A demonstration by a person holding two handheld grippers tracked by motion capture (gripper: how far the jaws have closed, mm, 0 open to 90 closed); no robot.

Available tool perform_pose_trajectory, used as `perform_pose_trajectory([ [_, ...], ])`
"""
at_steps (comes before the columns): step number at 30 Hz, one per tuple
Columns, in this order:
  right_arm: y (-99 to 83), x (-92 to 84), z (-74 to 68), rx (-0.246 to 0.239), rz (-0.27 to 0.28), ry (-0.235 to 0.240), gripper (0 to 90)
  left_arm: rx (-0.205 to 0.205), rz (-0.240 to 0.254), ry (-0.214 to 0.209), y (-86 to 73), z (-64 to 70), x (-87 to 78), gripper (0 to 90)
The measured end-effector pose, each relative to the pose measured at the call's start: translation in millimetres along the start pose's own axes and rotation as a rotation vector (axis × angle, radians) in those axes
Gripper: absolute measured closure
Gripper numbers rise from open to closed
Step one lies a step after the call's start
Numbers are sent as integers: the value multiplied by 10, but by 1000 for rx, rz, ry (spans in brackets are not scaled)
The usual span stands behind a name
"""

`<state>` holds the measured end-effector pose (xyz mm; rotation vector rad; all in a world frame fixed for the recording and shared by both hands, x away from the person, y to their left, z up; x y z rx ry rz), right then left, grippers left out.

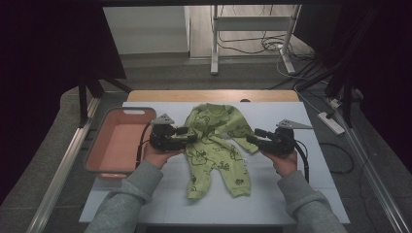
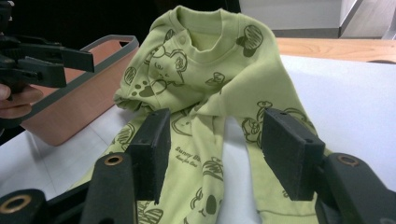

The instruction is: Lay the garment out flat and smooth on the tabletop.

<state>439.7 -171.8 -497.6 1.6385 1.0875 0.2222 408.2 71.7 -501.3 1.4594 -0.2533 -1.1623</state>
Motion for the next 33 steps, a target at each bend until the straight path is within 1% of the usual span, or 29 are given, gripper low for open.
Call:
perform_pose_trajectory([
  [5,-71,-14,-12,-5,-15,-4,434,-2,1,0,-57,17,-36,398],
  [8,-131,-39,-52,-7,-23,-1,435,-9,1,-2,-109,30,-55,398],
  [12,-264,-57,-124,-31,-53,2,434,-13,10,-6,-150,51,-92,398],
  [16,-373,-65,-205,-57,-75,12,434,-7,10,-13,-178,86,-113,398],
  [18,-420,-59,-223,-71,-91,6,434,-7,9,-14,-189,98,-115,398],
  [22,-509,-8,-196,-85,-128,-9,434,-8,12,-21,-217,112,-113,397],
  [25,-569,48,-164,-86,-153,-18,435,-7,7,-24,-240,121,-101,396],
  [29,-638,129,-144,-86,-179,-32,453,-10,15,-31,-252,147,-111,392],
  [31,-680,178,-154,-84,-195,-24,473,-8,12,-31,-264,151,-116,390],
  [33,-719,225,-165,-99,-211,-25,476,-12,16,-31,-266,149,-122,390],
])
Point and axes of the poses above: each handheld gripper's, and its own axes: x roughly forward along the jaws, y roughly out of its top, z roughly to its right, the point moved 10 cm from there along x, roughly forward along the jaws, and after that the axes turned 6 degrees about x, right-handed, at the moved point
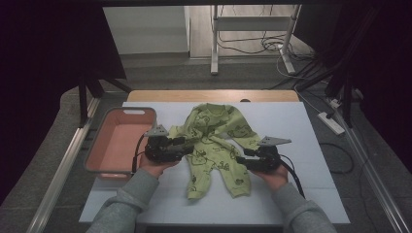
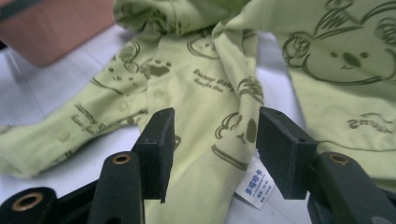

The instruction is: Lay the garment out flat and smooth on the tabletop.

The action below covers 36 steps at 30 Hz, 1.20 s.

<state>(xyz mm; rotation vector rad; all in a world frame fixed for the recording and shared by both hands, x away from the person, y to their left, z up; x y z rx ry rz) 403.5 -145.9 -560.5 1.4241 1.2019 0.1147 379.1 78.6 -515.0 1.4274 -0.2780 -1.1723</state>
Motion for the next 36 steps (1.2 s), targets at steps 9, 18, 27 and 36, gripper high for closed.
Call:
perform_pose_trajectory([
  [9,-60,61,8,-16,-35,-14,477,0,3,0,-11,8,-33,390],
  [18,-141,117,30,-27,-85,-32,521,7,-1,-3,-18,37,-33,390],
  [27,-233,150,32,-61,-146,-38,787,17,-11,-3,-42,51,-36,380],
  [36,-227,83,29,-51,-157,-29,867,11,0,0,-35,54,-82,377],
])
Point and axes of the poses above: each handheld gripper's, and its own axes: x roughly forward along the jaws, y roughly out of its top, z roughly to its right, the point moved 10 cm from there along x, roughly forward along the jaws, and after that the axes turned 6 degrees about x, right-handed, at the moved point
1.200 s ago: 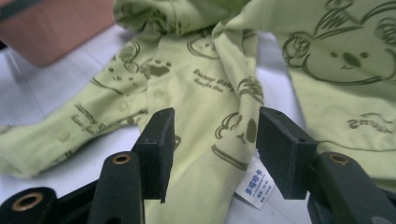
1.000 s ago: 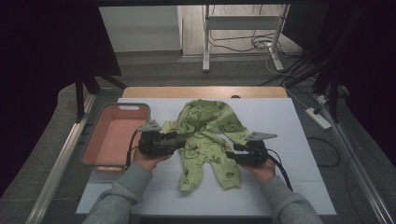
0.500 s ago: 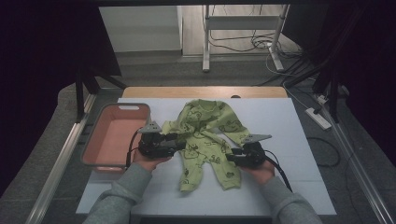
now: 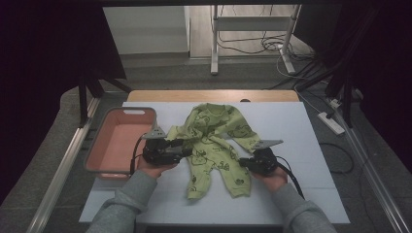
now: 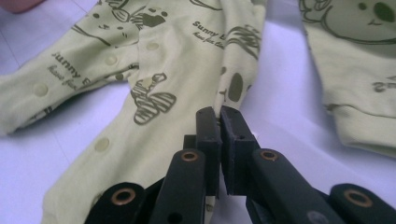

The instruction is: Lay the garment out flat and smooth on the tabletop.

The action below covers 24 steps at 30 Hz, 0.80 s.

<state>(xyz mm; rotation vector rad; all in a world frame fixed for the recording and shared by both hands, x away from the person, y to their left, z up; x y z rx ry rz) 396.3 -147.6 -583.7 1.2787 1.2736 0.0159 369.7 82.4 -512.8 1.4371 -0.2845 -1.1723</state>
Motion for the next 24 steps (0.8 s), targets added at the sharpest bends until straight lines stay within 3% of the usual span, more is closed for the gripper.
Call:
perform_pose_trajectory([
  [5,-62,-96,34,-13,-2,-14,869,-9,4,-1,-5,-15,-16,377],
  [11,-155,-173,-34,-44,-22,-17,868,-10,-6,-3,-25,-26,-3,377],
  [24,-417,-392,-110,-20,-43,6,867,-10,-10,-9,-26,-14,24,377],
])
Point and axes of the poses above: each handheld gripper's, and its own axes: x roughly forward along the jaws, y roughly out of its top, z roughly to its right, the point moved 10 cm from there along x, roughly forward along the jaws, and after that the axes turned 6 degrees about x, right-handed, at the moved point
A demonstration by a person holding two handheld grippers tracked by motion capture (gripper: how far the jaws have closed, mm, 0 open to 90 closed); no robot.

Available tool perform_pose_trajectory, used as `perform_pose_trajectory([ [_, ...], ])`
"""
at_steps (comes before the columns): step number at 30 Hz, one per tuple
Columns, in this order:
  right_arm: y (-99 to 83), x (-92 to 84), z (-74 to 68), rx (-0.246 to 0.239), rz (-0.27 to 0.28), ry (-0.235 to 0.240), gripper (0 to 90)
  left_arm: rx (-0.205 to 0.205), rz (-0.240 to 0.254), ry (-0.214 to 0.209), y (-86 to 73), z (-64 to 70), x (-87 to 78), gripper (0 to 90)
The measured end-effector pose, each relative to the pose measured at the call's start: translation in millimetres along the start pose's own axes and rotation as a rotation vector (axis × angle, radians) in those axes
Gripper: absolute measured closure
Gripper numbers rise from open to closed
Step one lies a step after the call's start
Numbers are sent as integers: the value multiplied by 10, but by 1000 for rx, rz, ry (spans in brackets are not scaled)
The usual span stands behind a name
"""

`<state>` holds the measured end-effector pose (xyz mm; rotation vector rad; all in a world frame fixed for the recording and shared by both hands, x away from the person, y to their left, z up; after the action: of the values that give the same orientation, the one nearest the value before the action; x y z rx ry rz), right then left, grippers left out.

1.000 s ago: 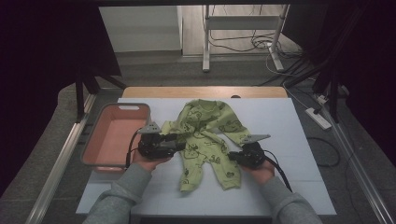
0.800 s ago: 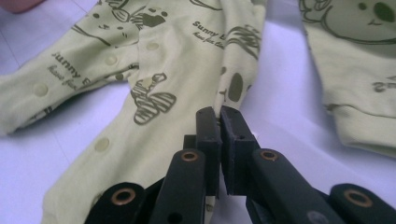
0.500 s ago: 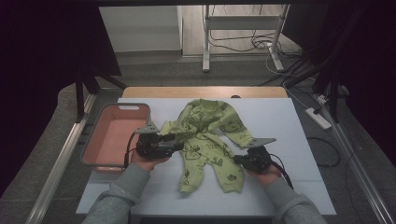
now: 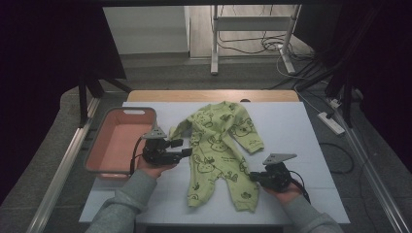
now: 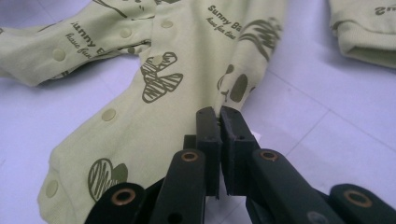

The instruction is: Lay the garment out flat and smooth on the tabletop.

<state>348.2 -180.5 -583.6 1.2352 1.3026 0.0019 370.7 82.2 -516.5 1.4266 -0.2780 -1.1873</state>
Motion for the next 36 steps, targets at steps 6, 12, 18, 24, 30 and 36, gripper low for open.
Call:
perform_pose_trajectory([
  [6,-54,-23,-64,3,-6,17,868,6,-9,-6,-9,27,30,376],
  [12,-65,-39,-111,1,0,31,851,4,-10,-8,-16,36,36,375],
  [18,59,-128,-57,-14,100,7,639,6,-10,-8,-16,48,38,375],
  [24,193,-210,157,41,201,-54,560,6,-15,-12,-24,60,45,375],
  [30,307,-237,348,93,251,-98,531,6,-12,-12,-30,78,42,374],
  [36,389,-163,431,100,243,-142,524,4,-17,-13,-53,104,46,372],
])
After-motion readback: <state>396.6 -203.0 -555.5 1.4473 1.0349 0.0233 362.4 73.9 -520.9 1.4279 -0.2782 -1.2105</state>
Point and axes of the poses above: each handheld gripper's, and its own axes: x roughly forward along the jaws, y roughly out of its top, z roughly to its right, the point moved 10 cm from there along x, roughly forward along the jaws, and after that the axes turned 6 degrees about x, right-handed, at the moved point
